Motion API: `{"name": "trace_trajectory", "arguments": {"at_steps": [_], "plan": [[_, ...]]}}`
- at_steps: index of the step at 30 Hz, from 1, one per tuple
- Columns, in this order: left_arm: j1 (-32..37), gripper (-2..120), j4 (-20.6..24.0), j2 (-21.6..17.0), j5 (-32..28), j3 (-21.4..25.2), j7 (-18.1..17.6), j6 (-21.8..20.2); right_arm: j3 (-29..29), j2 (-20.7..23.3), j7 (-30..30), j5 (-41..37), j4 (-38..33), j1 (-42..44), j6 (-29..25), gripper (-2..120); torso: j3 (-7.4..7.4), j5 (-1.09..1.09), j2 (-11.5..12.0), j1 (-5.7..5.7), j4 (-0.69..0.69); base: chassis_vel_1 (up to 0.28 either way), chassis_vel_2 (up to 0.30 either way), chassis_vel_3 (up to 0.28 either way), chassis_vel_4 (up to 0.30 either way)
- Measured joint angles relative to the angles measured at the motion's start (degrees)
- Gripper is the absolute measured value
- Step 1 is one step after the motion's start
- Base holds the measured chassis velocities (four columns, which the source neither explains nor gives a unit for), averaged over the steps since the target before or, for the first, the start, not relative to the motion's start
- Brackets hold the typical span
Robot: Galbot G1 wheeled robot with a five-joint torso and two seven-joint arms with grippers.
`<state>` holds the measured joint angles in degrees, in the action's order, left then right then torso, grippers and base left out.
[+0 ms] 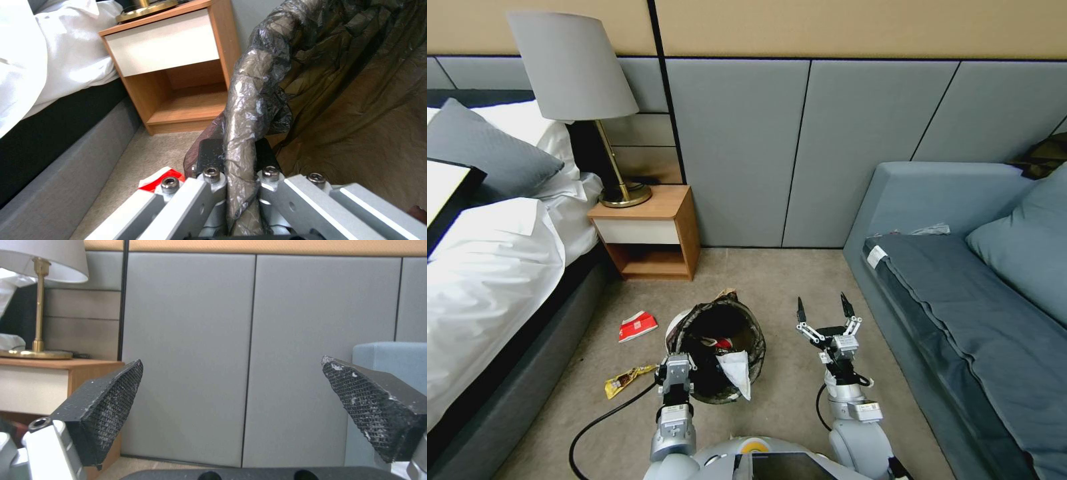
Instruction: Pick up the trash bin, then pick up the garbage from the floor and place it into the trash bin.
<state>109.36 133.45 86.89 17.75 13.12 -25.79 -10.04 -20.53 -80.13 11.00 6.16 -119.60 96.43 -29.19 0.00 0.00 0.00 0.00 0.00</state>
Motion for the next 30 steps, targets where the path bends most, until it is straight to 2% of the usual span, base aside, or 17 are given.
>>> {"name": "trace_trajectory", "arguments": {"at_steps": [18,30], "plan": [[0.2,0,0.0,0.0,0.6,-0.5,-0.1,0.0,0.2,0.1,-0.2,-0.4,0.9,-1.3,0.5,100,0.0,0.0,0.0,0.0,0.0,0.0,0.0,0.0,0.0],[0.4,0,-0.1,-0.1,0.9,-0.7,-0.2,0.2,0.4,0.5,-0.4,-1.7,0.7,-1.9,1.2,100,0.0,0.02,0.0,0.0,0.02,-0.145,0.137,0.147,-0.14]]}}
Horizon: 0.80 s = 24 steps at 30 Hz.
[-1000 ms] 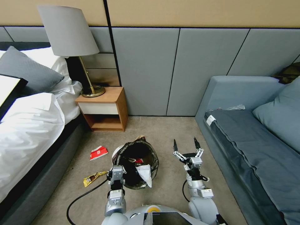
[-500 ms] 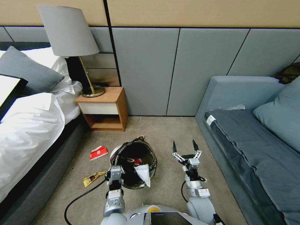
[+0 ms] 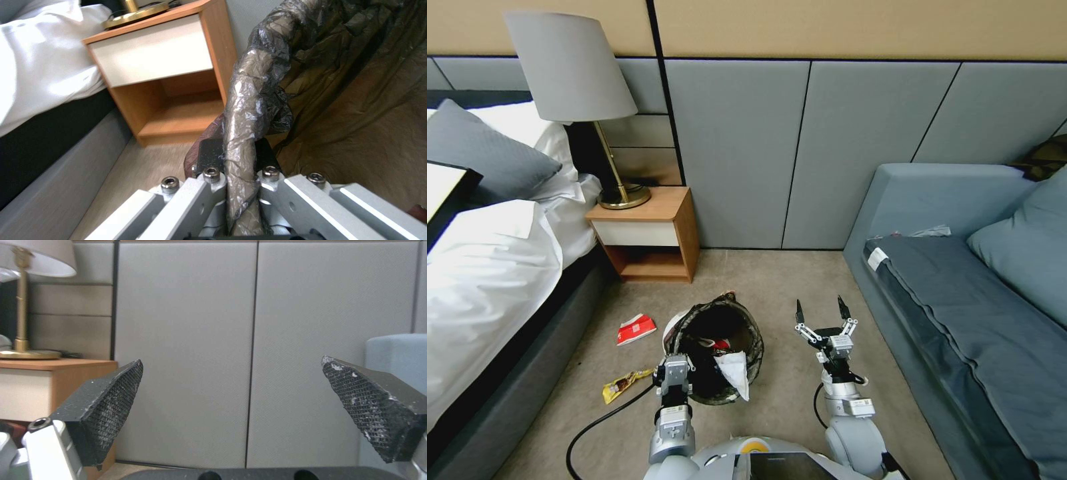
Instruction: Pick up the trash bin, then pick up the garbage from the floor and place it into the trash bin.
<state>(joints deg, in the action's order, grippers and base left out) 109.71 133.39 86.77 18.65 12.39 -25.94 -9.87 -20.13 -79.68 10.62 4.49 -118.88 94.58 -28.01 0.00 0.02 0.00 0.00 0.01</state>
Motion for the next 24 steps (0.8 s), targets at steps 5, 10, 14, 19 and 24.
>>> {"name": "trace_trajectory", "arguments": {"at_steps": [5,10,14,19,24], "plan": [[0.0,0,-0.1,0.0,0.0,-0.1,0.0,0.0,0.1,0.0,-0.4,-0.2,0.1,-0.1,-0.1,100,0.0,-0.01,0.0,-0.01,-0.02,-0.23,0.228,0.221,-0.223],[-0.1,0,-0.3,0.0,-0.1,-0.1,0.0,0.3,0.4,0.0,-1.5,-1.0,0.6,-0.5,-1.7,100,-0.01,-0.02,0.0,-0.03,0.0,-0.184,0.195,0.17,-0.184],[-0.1,0,-0.3,0.0,-0.1,-0.2,0.0,0.3,0.5,-0.2,-1.9,-0.6,0.9,-0.8,-2.0,100,-0.01,-0.01,0.0,-0.01,-0.01,-0.044,0.046,0.061,-0.069],[0.0,0,-0.3,0.1,-0.3,-0.2,0.1,0.3,0.6,-0.3,-2.1,0.1,1.2,-1.0,-2.1,100,0.01,-0.02,0.0,0.01,-0.02,0.026,-0.021,-0.024,0.015],[0.0,0,-0.4,0.2,-1.0,-0.3,0.7,0.7,0.5,-0.3,-2.2,0.2,1.4,-1.6,-1.9,100,0.0,-0.02,0.0,0.0,-0.02,0.0,0.0,0.0,0.0]]}}
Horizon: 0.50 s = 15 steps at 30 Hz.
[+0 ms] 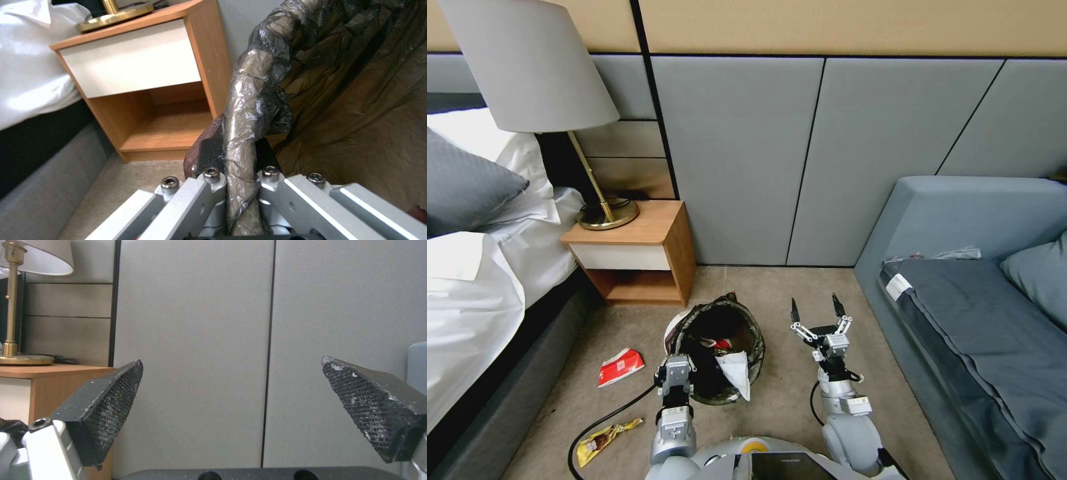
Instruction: Pick up the trash bin, then pick up the garbage from the floor and place it into the trash bin.
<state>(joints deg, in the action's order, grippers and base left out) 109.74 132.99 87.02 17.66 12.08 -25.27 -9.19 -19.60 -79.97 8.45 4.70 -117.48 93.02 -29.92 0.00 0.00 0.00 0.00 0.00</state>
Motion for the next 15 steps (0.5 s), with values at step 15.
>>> {"name": "trace_trajectory", "arguments": {"at_steps": [15], "plan": [[0.5,0,-0.2,0.0,-0.4,-0.6,0.7,0.6,0.1,-0.1,0.0,-0.1,0.0,-1.1,1.0,100,0.0,0.0,0.0,0.0,0.0,0.0,0.0,0.0,0.0]]}}
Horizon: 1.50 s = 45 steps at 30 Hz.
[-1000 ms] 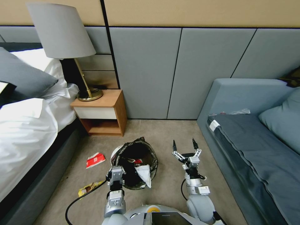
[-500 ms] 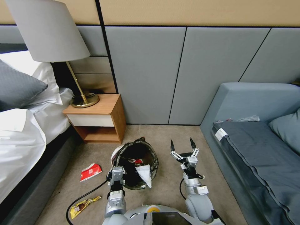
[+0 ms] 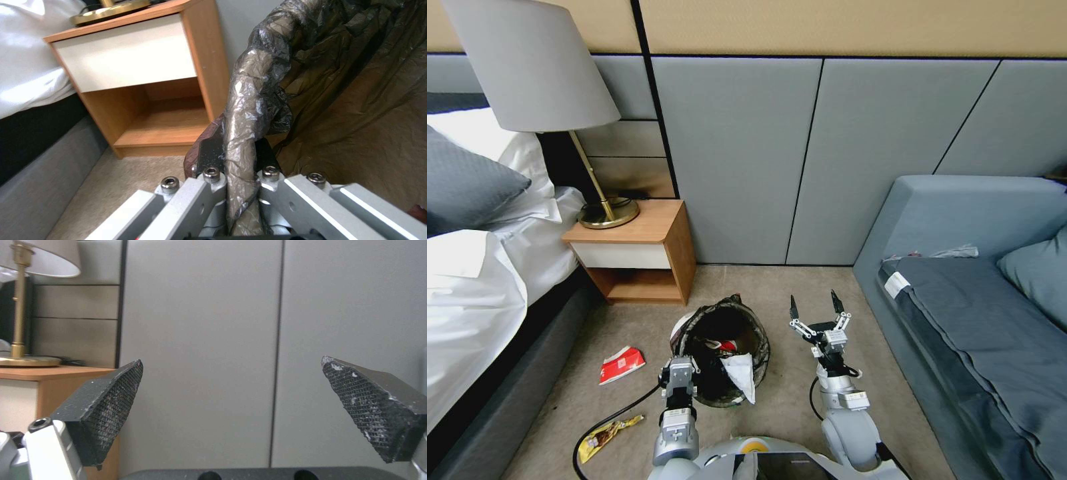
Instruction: Pick up the trash bin, then pick up the garbage from the floor and place it into the trash bin.
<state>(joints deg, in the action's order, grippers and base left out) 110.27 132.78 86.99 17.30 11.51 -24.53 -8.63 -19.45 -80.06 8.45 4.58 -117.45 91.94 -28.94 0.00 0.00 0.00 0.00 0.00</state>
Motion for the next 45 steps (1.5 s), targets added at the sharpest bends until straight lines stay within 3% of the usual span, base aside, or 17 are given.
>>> {"name": "trace_trajectory", "arguments": {"at_steps": [45], "plan": [[-0.4,0,0.9,-0.7,-0.4,1.2,0.5,0.7,-0.9,0.4,-1.4,1.1,0.1,-0.9,-0.8,100,0.0,0.0,0.0,0.0,0.01,0.108,0.105,0.105,0.107]]}}
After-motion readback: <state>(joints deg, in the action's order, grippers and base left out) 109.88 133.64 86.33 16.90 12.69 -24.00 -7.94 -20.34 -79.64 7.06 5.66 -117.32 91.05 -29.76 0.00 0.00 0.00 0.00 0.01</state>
